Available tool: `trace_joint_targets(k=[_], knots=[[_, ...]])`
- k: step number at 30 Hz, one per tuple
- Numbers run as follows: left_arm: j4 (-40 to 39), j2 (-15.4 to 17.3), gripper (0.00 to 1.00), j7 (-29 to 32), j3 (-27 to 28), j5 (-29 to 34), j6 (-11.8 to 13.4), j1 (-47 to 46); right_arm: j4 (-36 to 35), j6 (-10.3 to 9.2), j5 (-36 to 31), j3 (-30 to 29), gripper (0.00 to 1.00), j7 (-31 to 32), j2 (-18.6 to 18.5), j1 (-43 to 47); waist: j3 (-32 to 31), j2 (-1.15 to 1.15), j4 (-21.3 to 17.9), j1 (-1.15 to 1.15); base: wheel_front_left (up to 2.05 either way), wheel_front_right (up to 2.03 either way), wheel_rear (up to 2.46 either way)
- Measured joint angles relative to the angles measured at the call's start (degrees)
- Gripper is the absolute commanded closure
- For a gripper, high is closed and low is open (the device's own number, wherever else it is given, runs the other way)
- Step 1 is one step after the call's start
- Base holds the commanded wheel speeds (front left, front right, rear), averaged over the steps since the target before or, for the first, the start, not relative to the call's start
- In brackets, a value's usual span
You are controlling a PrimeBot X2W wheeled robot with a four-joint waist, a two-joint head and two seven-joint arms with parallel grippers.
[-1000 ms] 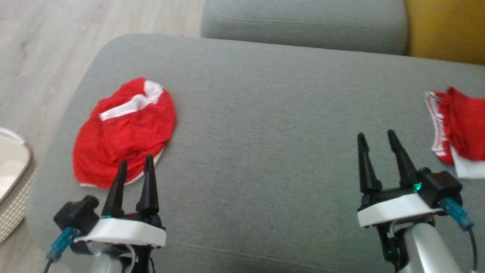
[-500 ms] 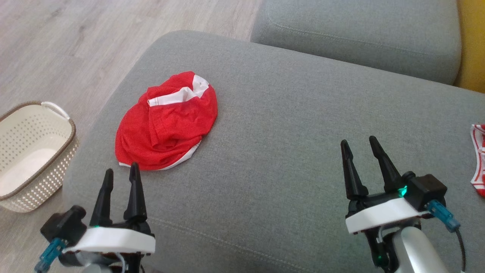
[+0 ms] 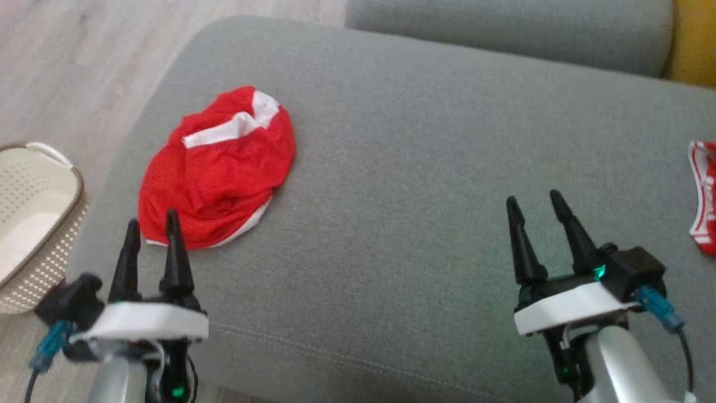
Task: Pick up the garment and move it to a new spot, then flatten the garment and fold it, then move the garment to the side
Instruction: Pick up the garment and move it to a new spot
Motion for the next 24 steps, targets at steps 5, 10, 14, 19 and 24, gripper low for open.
trace_joint_targets(k=[5,10,14,19,24], knots=[[7.2,0.2,0.0,0.0,0.4,1.9,-1.6,-7.0,-3.0,0.0,-1.9,-2.6,0.0,1.2,-0.1,-1.7,4.0,0.0,-1.8,0.0,0.0,0.0,0.0],[15.8,2.3,0.0,5.3,-0.4,2.8,-1.7,-15.8,-6.3,0.0,-2.3,-4.0,0.0,3.2,-0.4,-4.1,8.2,0.0,-3.4,0.01,0.0,0.0,0.0],[21.1,4.3,0.0,8.3,-0.1,2.8,-1.3,-22.5,-8.8,0.0,-2.4,-3.7,0.0,4.6,-1.1,-5.0,11.2,0.0,-4.5,0.01,0.0,0.0,0.0],[28.1,5.9,0.0,8.6,0.6,3.3,-0.1,-28.6,-10.8,0.0,-2.7,-3.5,0.0,6.0,-1.6,-6.3,14.0,0.0,-5.8,0.02,0.0,0.0,0.0],[35.0,6.5,0.0,8.3,0.6,3.3,-0.1,-32.7,-12.3,0.0,-2.7,-3.5,0.0,6.9,-1.6,-6.6,15.3,0.0,-6.8,0.01,0.0,0.0,0.0]])
